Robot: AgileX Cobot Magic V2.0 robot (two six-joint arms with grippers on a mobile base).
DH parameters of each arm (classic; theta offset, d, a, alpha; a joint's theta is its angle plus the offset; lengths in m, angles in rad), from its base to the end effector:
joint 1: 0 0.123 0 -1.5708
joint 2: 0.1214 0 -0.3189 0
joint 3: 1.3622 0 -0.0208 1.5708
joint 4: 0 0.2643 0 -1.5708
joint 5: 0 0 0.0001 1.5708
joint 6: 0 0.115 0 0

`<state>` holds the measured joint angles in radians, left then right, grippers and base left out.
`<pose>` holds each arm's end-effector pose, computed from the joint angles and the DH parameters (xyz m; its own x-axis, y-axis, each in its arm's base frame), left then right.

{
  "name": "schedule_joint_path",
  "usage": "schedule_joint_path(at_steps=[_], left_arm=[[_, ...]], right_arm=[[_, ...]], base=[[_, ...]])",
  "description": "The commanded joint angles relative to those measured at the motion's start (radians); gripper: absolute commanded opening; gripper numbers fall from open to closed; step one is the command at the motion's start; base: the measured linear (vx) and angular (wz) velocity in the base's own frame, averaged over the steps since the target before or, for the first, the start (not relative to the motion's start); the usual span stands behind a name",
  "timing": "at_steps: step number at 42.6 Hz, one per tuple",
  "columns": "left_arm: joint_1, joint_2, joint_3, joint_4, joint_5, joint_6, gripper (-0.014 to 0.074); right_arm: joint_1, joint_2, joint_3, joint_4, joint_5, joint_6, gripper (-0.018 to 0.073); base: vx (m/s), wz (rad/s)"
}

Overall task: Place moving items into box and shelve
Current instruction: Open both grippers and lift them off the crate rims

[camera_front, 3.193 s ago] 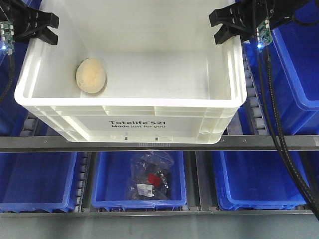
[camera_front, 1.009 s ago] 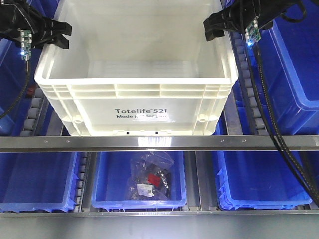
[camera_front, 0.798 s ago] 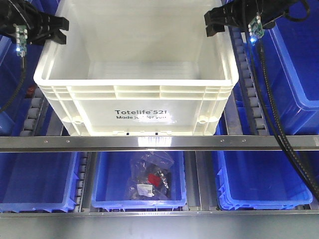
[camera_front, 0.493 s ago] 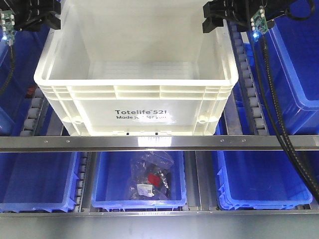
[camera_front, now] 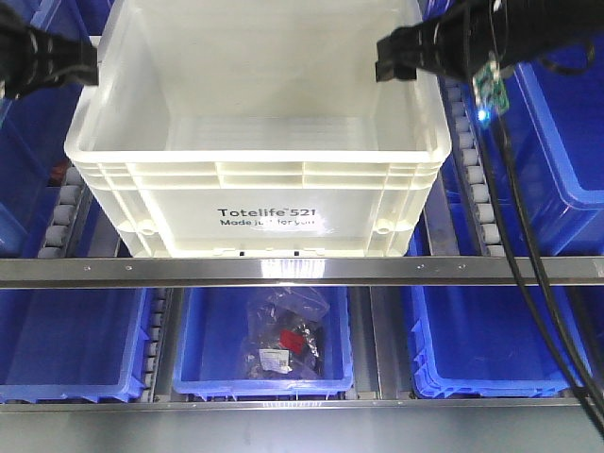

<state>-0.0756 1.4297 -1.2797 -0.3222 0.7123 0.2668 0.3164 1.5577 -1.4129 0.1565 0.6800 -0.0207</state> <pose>0.3384 -0.0495 0.3693 -0.6745 0.0700 -0.7349 0.2381 0.9629 -0.1268 0.3620 0.1304 0.3691 -0.6700 -0.1134 -0.7337 -0.3127 0.9394 0.1404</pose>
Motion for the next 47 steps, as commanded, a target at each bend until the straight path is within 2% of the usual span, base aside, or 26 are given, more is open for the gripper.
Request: schedule_joint_path(at_steps=[1, 13, 28, 29, 34, 40, 47], left_arm=[[-0.006, -0.319, 0.298, -0.030, -0.244, 0.093, 0.0433], [-0.006, -0.578, 0.571, -0.027, -0.321, 0.093, 0.0433], [-0.006, -0.905, 0.805, -0.031, -0.305, 0.093, 0.0433], [-0.006, -1.075, 0.814, -0.045, -0.301, 0.092, 0.0433], [-0.006, -1.118, 0.818, -0.041, -0.265, 0.093, 0.0433], [-0.006, -1.117, 0.844, -0.046, -0.275, 0.092, 0.0433], [-0.006, -1.116, 0.940, -0.046, -0.401, 0.092, 0.0433]], right_arm=[[0.025, -0.278, 0.351, -0.006, -0.355, -0.034, 0.0517], [0.024, -0.542, 0.645, -0.011, -0.475, -0.035, 0.0509], [0.024, -0.903, 0.904, -0.011, -0.503, -0.077, 0.0509], [0.024, -1.129, 1.006, -0.011, -0.450, -0.079, 0.0509], [0.024, -1.216, 1.042, -0.035, -0.414, -0.112, 0.0509], [0.024, -1.275, 1.082, -0.059, -0.450, -0.152, 0.0509], [0.024, -1.271, 1.146, -0.062, -0.588, -0.155, 0.0509]], base=[[0.00, 0.00], [0.00, 0.00], [0.00, 0.00], [0.00, 0.00], [0.00, 0.00], [0.00, 0.00], [0.00, 0.00]])
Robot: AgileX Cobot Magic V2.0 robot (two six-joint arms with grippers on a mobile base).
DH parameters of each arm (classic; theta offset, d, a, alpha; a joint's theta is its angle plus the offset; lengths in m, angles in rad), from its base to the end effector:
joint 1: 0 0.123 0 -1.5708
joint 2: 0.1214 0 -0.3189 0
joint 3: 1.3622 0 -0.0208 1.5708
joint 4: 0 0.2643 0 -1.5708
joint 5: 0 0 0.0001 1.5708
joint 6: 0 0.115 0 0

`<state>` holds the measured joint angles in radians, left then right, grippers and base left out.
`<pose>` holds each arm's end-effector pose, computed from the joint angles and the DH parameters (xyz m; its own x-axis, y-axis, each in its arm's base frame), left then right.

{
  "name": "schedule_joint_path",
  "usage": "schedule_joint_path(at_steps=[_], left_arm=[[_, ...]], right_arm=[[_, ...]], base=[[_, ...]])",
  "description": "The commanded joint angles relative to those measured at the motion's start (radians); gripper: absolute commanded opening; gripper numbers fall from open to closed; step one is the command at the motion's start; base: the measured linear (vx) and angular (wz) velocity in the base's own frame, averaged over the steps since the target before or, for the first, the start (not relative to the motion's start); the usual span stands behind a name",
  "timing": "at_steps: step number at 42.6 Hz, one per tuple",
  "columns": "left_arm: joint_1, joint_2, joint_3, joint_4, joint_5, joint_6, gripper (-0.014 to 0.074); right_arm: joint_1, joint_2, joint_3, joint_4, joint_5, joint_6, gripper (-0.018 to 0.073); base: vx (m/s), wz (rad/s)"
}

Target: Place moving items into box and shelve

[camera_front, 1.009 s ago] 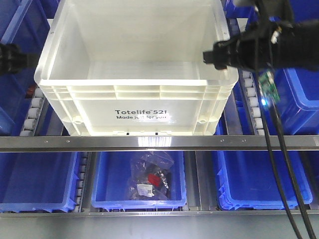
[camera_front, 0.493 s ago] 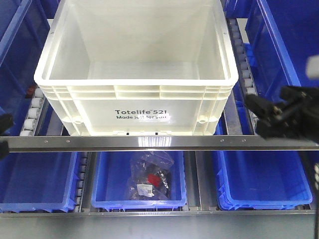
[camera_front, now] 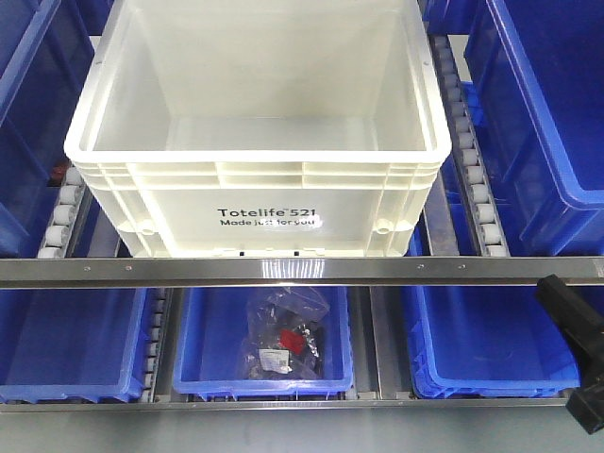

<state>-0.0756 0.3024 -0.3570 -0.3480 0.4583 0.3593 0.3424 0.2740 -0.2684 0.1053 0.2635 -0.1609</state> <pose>0.0753 -0.0231 0.2792 -0.2774 0.0654 -0.9585 0.2314 0.9729 -0.0006 0.0748 0.0300 0.2674 -0.1475 -0.1154 -0.9823 -0.3704 0.9274 -0.0533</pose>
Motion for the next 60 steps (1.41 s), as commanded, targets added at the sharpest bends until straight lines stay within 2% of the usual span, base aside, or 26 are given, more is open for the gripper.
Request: schedule_joint_path(at_steps=[1, 6, 8, 13, 17, 20, 27, 29, 59, 60], left_arm=[[-0.006, 0.012, 0.027, -0.021, -0.177, -0.001, 0.0433], [-0.006, 0.012, 0.093, -0.022, -0.315, -0.013, 0.0433], [-0.006, 0.012, 0.125, -0.021, -0.388, -0.045, 0.0433], [-0.006, 0.010, 0.125, -0.021, -0.388, -0.045, 0.0426], [-0.006, 0.010, 0.124, -0.021, -0.388, -0.045, 0.0365], [-0.006, 0.010, 0.124, -0.021, -0.386, -0.045, 0.0284], [-0.006, 0.010, 0.124, -0.021, -0.385, -0.045, -0.0007], [-0.006, 0.010, 0.124, -0.021, -0.384, -0.045, -0.0010], [-0.006, 0.010, 0.124, -0.019, -0.372, -0.045, -0.0008], [-0.006, 0.010, 0.124, 0.129, -0.412, -0.147, -0.0008]], right_arm=[[-0.002, 0.015, 0.009, -0.011, -0.192, -0.013, 0.0509], [-0.002, 0.018, 0.028, -0.003, -0.234, -0.013, 0.0509], [-0.002, 0.018, 0.028, 0.023, -0.242, -0.005, 0.0509], [-0.002, 0.018, 0.028, 0.022, -0.244, -0.005, 0.0504], [-0.002, 0.018, 0.028, 0.022, -0.250, -0.005, 0.0448], [-0.002, 0.018, 0.028, 0.022, -0.250, -0.005, 0.0352], [-0.002, 0.018, 0.028, 0.022, -0.250, -0.005, 0.0047], [-0.002, 0.018, 0.028, 0.024, -0.249, -0.004, -0.0015], [-0.002, 0.018, 0.028, 0.022, -0.244, -0.003, -0.0008], [-0.002, 0.018, 0.028, 0.022, -0.244, -0.003, -0.0008]], base=[[0.00, 0.00], [0.00, 0.00], [0.00, 0.00], [0.00, 0.00], [0.00, 0.00], [0.00, 0.00], [0.00, 0.00], [0.00, 0.00], [0.00, 0.00], [0.00, 0.00]])
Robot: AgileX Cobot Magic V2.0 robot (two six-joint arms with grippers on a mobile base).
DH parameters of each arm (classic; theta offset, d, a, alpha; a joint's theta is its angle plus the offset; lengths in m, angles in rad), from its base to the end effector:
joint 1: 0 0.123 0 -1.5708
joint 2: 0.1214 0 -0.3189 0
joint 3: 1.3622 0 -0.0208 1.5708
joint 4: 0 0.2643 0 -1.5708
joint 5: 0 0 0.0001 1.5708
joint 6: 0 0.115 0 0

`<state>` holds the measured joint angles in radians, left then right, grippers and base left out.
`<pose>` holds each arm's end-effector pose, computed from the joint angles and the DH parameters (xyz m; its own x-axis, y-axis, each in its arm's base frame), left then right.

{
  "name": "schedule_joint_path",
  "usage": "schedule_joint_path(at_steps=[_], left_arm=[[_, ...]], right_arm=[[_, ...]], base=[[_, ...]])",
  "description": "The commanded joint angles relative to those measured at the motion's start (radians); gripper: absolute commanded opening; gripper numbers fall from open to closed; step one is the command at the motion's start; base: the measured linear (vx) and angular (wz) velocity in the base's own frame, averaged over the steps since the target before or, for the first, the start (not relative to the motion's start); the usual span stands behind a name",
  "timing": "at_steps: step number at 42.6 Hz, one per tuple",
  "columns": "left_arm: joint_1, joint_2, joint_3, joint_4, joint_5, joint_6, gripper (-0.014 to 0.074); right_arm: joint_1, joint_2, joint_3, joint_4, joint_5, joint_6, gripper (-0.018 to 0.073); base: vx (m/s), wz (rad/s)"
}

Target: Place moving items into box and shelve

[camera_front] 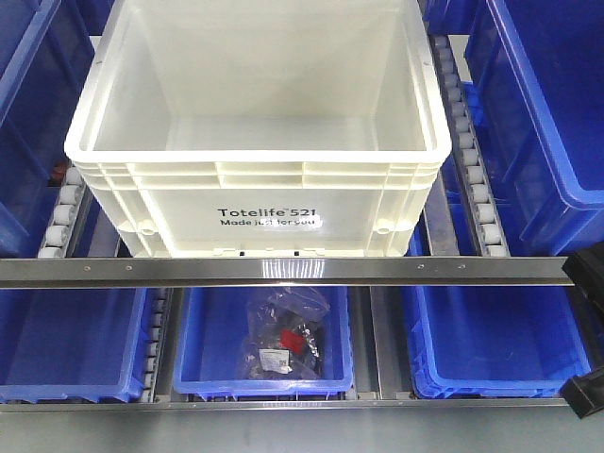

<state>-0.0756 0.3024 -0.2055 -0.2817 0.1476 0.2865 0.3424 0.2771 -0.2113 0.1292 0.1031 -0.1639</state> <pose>0.0868 -0.0113 0.2549 -0.1497 0.0191 -0.9886 0.1169 0.9931 0.0014 0.0791 0.0298 0.2638 -0.0637 -0.0603 -0.9961 -0.3506 0.9359 -0.0342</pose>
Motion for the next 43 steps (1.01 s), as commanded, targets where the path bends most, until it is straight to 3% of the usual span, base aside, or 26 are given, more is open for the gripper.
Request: schedule_joint_path(at_steps=[1, 8, 19, 25, 26, 30, 43], left_arm=[[-0.006, 0.010, -0.027, 0.082, -0.102, -0.087, -0.0008], [-0.006, 0.010, -0.027, 0.186, -0.100, -0.175, -0.0008], [-0.002, -0.019, -0.021, 0.184, -0.051, -0.168, -0.0008], [-0.003, -0.095, 0.060, 0.183, -0.048, -0.167, -0.0008], [-0.006, -0.265, 0.247, 0.175, -0.099, -0.174, -0.0008], [-0.006, -0.337, 0.243, 0.177, -0.017, -0.172, -0.0008], [-0.005, -0.284, 0.241, 0.177, 0.030, -0.173, -0.0008]], right_arm=[[-0.002, 0.015, -0.030, -0.002, -0.084, 0.000, -0.0008], [-0.002, 0.015, -0.030, -0.002, -0.084, 0.000, -0.0008], [-0.002, 0.015, -0.030, -0.002, -0.083, 0.000, -0.0008], [-0.002, 0.015, -0.030, -0.002, -0.083, 0.000, -0.0008], [-0.002, 0.015, -0.030, -0.002, -0.083, 0.000, -0.0008], [-0.002, 0.015, -0.030, -0.002, -0.083, 0.000, -0.0008], [-0.002, 0.017, -0.030, -0.002, -0.083, 0.000, -0.0008]], base=[[0.00, 0.00], [0.00, 0.00], [0.00, 0.00], [0.00, 0.00], [0.00, 0.00], [0.00, 0.00], [0.00, 0.00]])
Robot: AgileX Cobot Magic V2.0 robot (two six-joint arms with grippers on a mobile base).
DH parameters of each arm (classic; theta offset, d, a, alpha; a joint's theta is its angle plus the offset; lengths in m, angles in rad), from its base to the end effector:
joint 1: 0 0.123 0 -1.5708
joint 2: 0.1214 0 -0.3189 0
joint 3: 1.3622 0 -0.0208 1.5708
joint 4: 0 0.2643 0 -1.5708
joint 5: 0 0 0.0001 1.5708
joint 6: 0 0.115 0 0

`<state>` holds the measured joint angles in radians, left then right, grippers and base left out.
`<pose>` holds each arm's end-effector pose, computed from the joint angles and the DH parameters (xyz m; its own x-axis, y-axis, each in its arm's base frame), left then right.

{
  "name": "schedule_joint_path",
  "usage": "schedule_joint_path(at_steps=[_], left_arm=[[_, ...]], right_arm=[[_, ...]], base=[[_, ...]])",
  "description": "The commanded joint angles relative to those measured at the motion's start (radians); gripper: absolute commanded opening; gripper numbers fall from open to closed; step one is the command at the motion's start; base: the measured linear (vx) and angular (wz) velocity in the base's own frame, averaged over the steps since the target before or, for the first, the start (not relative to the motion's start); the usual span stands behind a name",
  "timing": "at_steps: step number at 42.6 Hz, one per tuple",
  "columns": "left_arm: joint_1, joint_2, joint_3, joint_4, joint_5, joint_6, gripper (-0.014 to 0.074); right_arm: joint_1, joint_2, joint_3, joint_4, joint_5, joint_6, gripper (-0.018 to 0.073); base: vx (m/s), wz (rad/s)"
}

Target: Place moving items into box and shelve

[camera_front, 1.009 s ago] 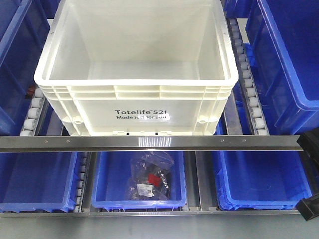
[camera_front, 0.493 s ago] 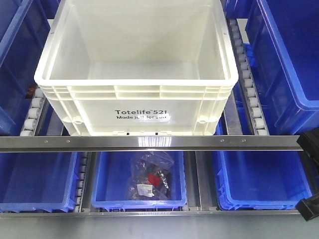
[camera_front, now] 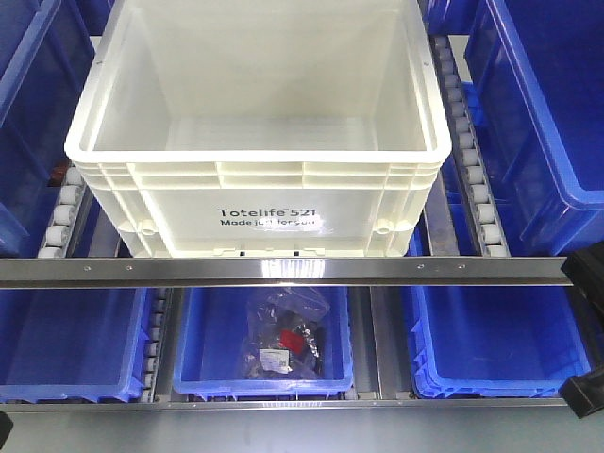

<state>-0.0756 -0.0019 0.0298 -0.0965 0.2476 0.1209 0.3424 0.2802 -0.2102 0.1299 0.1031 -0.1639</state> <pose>0.0585 -0.0072 0.1760 -0.1828 0.0412 -0.9823 0.1037 0.9944 0.0224 0.0795 0.0300 0.2631 -0.0679 -0.0610 -0.9958 -0.3508 0.9359 -0.0334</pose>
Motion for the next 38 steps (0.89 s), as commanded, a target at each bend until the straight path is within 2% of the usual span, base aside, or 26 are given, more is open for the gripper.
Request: schedule_joint_path(at_steps=[1, 21, 27, 32, 33, 38], left_arm=[[-0.005, 0.020, 0.006, -0.009, -0.066, -0.007, -0.0008], [-0.005, 0.020, 0.006, -0.009, -0.062, -0.007, -0.0008], [-0.005, 0.020, 0.006, -0.009, -0.062, -0.007, -0.0008], [-0.005, 0.020, 0.006, -0.009, -0.062, -0.007, -0.0008], [-0.005, 0.020, 0.006, -0.009, -0.062, -0.007, -0.0008], [-0.005, 0.024, 0.006, -0.009, -0.063, -0.007, -0.0008]], right_arm=[[-0.002, 0.014, -0.031, -0.003, -0.083, 0.000, -0.0008], [-0.002, 0.014, -0.026, -0.004, -0.085, 0.000, -0.0008], [-0.002, -0.006, 0.024, -0.058, -0.096, -0.002, -0.0008], [-0.002, -0.078, 0.114, -0.067, -0.103, 0.019, -0.0008], [-0.002, -0.306, 0.241, -0.069, -0.012, 0.033, -0.0008], [-0.002, -0.294, 0.244, -0.062, 0.011, 0.032, -0.0008]], base=[[0.00, 0.00], [0.00, 0.00], [0.00, 0.00], [0.00, 0.00], [0.00, 0.00], [0.00, 0.00]])
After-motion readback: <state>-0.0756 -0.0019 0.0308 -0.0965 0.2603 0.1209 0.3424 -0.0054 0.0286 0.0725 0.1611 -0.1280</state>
